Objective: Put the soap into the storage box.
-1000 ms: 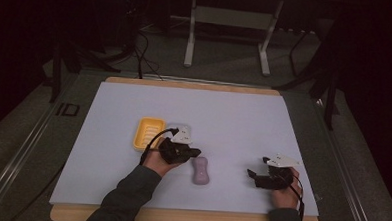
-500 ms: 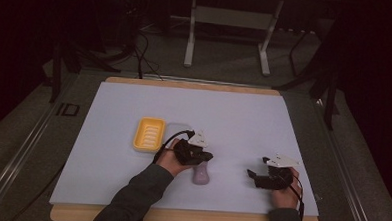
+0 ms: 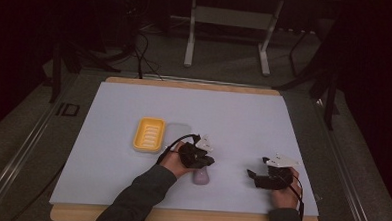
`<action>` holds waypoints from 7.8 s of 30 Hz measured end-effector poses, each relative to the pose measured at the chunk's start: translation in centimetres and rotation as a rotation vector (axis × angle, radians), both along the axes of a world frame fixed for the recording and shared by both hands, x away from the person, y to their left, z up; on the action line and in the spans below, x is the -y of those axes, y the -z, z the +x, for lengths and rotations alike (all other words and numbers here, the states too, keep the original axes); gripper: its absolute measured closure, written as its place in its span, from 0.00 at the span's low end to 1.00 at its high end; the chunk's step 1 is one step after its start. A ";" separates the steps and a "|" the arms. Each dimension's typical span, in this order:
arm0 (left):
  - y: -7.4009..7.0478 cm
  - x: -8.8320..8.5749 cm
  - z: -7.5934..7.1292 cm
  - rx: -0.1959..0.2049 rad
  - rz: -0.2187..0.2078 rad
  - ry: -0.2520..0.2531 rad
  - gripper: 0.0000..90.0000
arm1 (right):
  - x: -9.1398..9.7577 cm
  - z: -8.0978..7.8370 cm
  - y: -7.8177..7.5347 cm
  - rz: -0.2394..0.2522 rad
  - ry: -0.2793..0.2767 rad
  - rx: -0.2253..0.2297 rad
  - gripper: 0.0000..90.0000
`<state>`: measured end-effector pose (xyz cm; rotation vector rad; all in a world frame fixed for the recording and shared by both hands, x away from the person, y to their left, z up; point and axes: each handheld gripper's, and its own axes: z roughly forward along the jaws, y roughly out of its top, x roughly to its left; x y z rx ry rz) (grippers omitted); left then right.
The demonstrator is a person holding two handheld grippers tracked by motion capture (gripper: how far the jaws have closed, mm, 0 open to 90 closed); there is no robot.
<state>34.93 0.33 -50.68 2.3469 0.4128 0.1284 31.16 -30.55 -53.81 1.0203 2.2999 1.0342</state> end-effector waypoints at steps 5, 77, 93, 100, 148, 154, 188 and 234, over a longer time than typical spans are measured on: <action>0.0 0.1 -0.1 0.005 0.026 -0.001 0.97 | 0.0 0.0 0.0 -0.001 0.000 -0.002 0.22; -1.8 -2.9 -1.8 -0.079 0.219 0.171 0.44 | -0.1 -0.1 0.0 -0.008 -0.002 0.006 0.22; -0.7 -2.1 -2.0 -0.084 0.293 0.202 0.43 | 0.3 -0.1 -0.1 0.024 0.004 0.016 0.22; -0.5 -1.9 -2.1 -0.066 0.335 0.212 0.44 | 0.3 -0.1 -0.1 0.024 0.004 0.016 0.22; -0.7 -0.5 -1.6 -0.079 0.520 0.232 0.55 | 0.3 -0.1 -0.1 0.025 0.005 0.016 0.22; -0.7 -0.5 -1.4 -0.096 0.525 0.231 0.53 | 0.2 -0.1 -0.1 0.024 0.005 0.016 0.22; -0.9 0.3 -1.1 -0.112 0.591 0.249 0.55 | 0.3 -0.1 -0.1 0.025 0.005 0.016 0.22; -3.1 -4.0 0.4 -0.129 0.525 0.156 0.56 | 0.3 -0.2 -0.1 0.030 0.008 0.023 0.22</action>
